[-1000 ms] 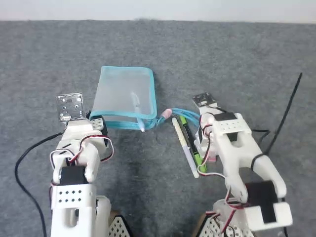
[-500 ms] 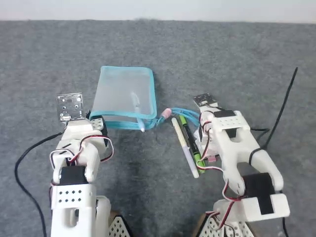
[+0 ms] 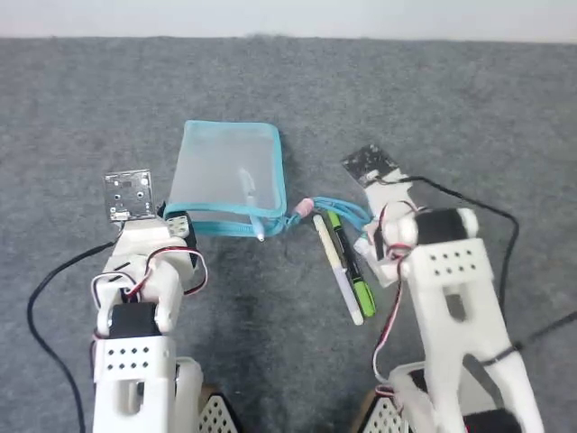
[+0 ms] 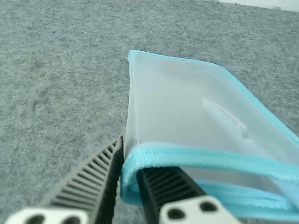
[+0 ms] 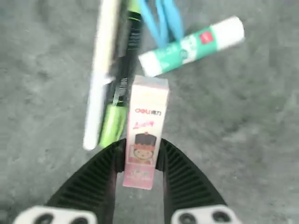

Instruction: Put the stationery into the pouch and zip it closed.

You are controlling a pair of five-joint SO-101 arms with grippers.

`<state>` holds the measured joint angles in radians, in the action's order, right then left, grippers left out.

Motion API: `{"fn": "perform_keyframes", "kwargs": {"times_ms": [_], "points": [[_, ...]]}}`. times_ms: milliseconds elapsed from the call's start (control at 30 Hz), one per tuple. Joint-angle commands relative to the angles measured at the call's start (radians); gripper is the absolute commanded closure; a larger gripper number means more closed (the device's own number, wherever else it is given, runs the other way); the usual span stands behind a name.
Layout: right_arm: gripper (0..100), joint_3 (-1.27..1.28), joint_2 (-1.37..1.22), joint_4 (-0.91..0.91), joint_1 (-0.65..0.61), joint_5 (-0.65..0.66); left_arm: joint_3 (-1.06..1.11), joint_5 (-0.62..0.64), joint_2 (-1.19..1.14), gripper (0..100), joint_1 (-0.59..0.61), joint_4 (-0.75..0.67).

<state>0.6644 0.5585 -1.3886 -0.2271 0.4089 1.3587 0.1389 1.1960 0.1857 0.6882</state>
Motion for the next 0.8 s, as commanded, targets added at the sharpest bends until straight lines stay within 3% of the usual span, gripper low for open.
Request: {"fn": "perform_keyframes", "kwargs": {"times_ms": [0,167,467,600,767], "points": [[99.3,-0.123,0.073,-0.151,-0.153,0.068,-0.042,-0.008,0.018,99,0.005,-0.012],[99.3,-0.213,0.067,-0.186,-0.358,0.029,-0.042,-0.006,0.017,99,0.005,-0.012],[99.3,-0.362,0.001,-0.177,-0.567,-0.038,-0.041,-0.006,0.017,99,-0.058,-0.014],[99.3,-0.416,-0.116,-0.177,-0.604,-0.041,-0.041,-0.003,0.017,99,-0.081,-0.014],[99.3,-0.502,-0.268,-0.128,-0.556,-0.041,-0.042,-0.005,0.020,99,-0.081,-0.012]]}}
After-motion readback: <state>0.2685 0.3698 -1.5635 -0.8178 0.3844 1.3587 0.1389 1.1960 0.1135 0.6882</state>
